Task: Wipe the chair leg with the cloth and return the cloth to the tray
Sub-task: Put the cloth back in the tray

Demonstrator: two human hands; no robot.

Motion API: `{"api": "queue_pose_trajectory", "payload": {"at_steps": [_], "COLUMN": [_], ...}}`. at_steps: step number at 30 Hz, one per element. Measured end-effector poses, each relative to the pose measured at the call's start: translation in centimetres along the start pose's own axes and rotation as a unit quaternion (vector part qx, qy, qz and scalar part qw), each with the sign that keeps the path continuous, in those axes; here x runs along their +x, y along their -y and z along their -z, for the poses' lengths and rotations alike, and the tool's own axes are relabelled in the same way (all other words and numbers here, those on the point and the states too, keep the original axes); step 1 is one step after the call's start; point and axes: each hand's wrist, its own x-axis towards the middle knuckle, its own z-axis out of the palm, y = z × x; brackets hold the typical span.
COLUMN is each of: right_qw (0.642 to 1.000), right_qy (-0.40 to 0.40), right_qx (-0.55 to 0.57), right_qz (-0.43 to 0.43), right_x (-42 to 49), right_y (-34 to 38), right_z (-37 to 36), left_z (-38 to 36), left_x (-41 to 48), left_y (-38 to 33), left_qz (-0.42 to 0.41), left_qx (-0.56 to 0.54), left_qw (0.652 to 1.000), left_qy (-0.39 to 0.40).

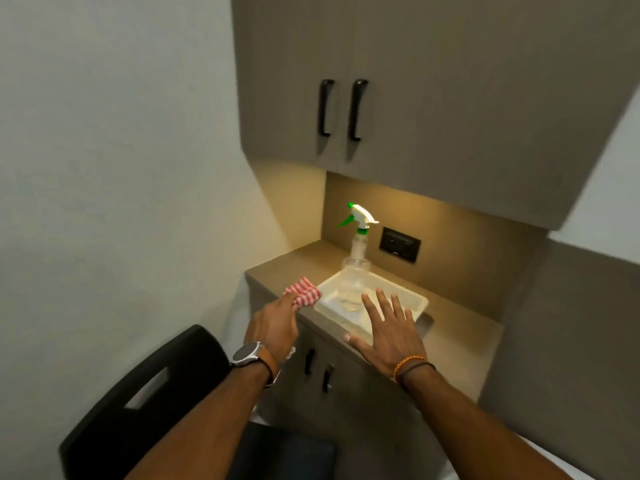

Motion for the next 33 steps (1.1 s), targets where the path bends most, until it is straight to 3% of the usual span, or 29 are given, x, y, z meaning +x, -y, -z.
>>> {"api": "queue_pose_trajectory", "payload": {"at_steps": [7,11,15,18,21,30,33], "right_qw": [0.993,0.98,0.969,0.977,0.982,0.976,0.978], "right_qy": [0.043,0.14,0.21,0.18,0.163,0.197,0.187], "right_qx": [0.014,0.039,0.049,0.021,0.018,0.014,0.008], "right_qz": [-0.106,-0.135,-0.12,-0.113,-0.099,-0.093,-0.096], "right_x": [-3.5,-5.3,-6.3,-5.7,-4.7,-3.7,-3.9], "right_y": [-11.6,-15.1,-15.7,-15.0,-14.8,-15.1,-15.3], "right_z": [-2.0,-6.7,-11.1,-12.6,-13.2,-13.6,-14.3], "left_z": [-9.7,-14.0,-17.2,-20.0,-22.3,-28.3,-27.7], "left_x": [3.5,4.3,5.8,8.3,10.7,10.7,11.2], "left_y": [-11.0,-14.6,-16.2,-15.9,-15.9,-14.6,-14.3], "left_qz": [-0.068,-0.112,-0.205,-0.205,-0.217,-0.114,-0.126], "left_qx": [0.04,0.07,0.173,0.203,0.227,0.14,0.133], "left_qw": [0.993,0.988,0.958,0.944,0.935,0.957,0.943], "left_qy": [0.088,0.075,0.103,0.159,0.165,0.225,0.277]}}
